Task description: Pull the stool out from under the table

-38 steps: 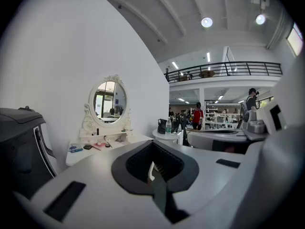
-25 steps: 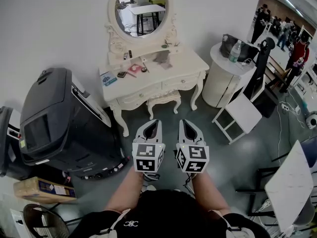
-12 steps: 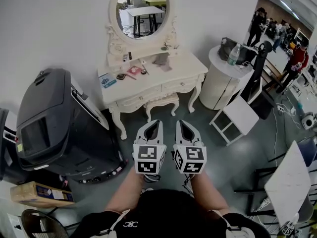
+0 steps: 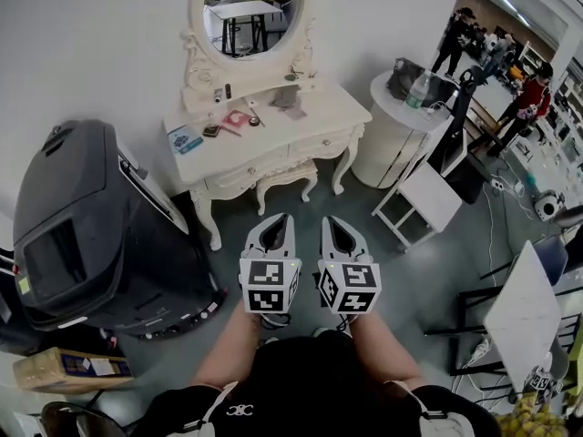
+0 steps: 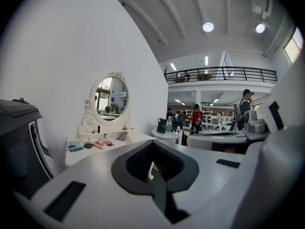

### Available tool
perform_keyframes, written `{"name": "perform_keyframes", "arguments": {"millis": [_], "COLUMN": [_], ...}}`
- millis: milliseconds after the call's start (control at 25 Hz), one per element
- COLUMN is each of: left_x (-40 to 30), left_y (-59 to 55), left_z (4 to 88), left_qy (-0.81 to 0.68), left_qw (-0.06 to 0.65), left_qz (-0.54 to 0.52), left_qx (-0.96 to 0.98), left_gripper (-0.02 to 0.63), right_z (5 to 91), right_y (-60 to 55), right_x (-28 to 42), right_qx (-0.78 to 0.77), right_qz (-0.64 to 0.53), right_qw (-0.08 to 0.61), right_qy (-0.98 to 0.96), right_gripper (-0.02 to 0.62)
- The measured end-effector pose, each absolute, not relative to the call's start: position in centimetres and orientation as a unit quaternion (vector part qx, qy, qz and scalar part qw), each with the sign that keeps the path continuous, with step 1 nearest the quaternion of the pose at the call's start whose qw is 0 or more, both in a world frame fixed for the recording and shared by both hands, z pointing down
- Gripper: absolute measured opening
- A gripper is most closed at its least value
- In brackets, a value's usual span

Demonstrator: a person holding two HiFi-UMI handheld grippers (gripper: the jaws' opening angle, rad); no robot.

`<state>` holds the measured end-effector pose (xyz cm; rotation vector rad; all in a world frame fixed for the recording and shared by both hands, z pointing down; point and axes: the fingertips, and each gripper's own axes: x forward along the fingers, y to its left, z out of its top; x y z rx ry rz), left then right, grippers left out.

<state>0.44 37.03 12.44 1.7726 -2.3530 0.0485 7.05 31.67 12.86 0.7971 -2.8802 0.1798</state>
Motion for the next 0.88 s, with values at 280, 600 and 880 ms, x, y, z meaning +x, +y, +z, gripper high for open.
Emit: {"name": "perform_keyframes", "arguments": {"millis": [280,600,880], "left_x": [-1.7,-3.8,-5.6], "left_y": [38.1,37.2,32.0], "left_z": [13.2,13.2,12.4], "left_qy": [-0.798,-0.817,-0.819], "left_qw": [0.114,0.079,0.078], "left_qz": [0.005,0.054,0.052], "left_qx": [0.592,0.568,0.566], "left_gripper": [0.0,0.0,0.0], "right_z": [13.3,13.8,13.3], "right_y": [32.6,30.6,25.7], "right_x": [4.7,1.8,-0.5], "right_qx": [0.258,0.244,0.226], "right_qz": [0.054,0.072,0.092], "right_qw": [0.083,0.071,0.054], "right_qy": [-0.961,-0.965,-0.968], "right_gripper": [0.003,0.003,0.003]}}
